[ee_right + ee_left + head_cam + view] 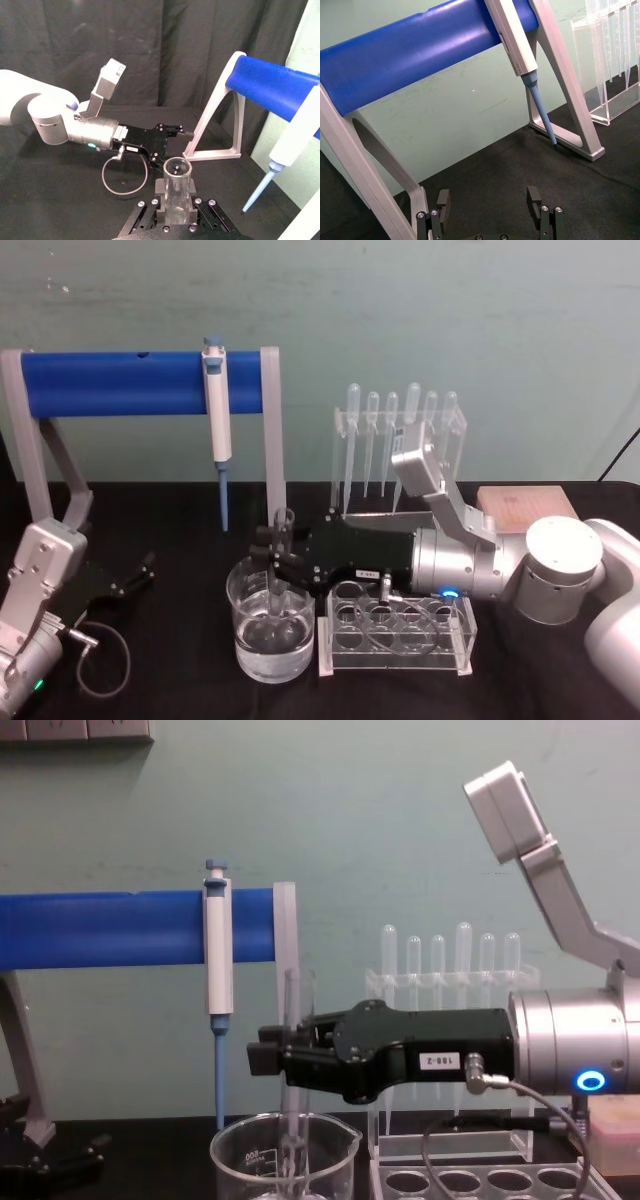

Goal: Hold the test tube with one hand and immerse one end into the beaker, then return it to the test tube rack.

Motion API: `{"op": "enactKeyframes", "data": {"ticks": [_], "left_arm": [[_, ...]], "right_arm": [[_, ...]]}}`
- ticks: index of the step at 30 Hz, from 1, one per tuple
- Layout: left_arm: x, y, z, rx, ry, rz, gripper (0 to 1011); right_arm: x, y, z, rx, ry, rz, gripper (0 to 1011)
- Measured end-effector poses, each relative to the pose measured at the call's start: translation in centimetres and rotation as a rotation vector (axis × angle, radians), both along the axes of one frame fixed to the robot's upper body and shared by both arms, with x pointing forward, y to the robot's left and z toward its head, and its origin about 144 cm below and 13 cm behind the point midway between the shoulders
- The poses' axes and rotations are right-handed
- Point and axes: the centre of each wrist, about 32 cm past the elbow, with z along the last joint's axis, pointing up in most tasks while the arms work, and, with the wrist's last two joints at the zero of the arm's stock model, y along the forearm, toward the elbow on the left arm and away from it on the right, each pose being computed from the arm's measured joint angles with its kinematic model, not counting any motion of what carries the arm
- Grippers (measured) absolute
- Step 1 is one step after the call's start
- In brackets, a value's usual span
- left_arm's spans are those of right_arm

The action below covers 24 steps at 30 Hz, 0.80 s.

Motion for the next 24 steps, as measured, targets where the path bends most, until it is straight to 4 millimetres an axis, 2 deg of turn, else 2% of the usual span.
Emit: {"op": "enactKeyframes", "data": {"ticks": [24], "left_arm": [[0.0,0.0,0.0,0.0,0.0,0.0,1000]], "right_arm": [[-0.1,0.3,-1.8,-0.02,0.015,0.001,224]]}}
